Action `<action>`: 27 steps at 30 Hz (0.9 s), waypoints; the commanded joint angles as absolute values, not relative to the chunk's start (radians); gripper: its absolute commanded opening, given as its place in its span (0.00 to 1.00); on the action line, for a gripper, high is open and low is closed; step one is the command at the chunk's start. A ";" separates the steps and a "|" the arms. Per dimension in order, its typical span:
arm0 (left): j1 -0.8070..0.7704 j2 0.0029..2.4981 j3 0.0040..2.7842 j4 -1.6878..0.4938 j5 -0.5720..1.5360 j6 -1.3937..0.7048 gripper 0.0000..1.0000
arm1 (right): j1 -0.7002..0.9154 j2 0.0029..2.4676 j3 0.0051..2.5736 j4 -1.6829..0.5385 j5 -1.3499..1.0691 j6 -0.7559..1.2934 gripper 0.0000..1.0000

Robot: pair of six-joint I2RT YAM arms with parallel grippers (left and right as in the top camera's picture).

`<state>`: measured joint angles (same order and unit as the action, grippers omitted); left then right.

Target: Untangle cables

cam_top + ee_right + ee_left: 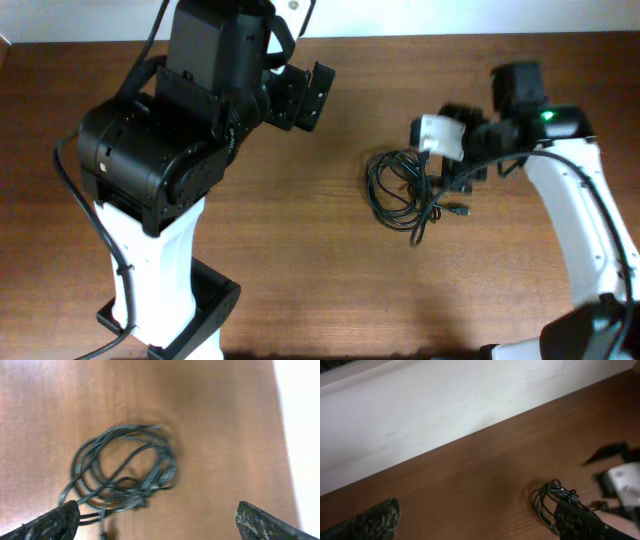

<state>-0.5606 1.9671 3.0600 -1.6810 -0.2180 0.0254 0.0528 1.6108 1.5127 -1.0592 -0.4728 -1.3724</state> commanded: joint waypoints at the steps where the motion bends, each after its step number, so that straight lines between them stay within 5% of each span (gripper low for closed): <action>1: -0.560 1.954 3.060 -1.684 -0.225 0.025 0.99 | 0.037 1.629 1.556 -1.050 -0.505 -1.327 0.99; 11: -0.560 1.954 3.060 -1.684 -0.225 0.026 0.99 | -0.113 1.993 1.778 -1.185 -0.878 -1.188 0.99; 17: -0.560 1.954 3.060 -1.684 -0.225 0.026 0.99 | -0.099 2.004 1.806 -1.397 -0.475 -1.587 0.99; 20: -0.560 1.954 3.060 -1.684 -0.225 0.026 0.99 | -0.099 2.005 1.806 -1.438 -0.282 -1.605 0.99; 27: -0.560 1.954 3.060 -1.685 -0.225 0.026 0.99 | -0.099 2.005 1.803 -1.436 -0.303 -1.591 0.99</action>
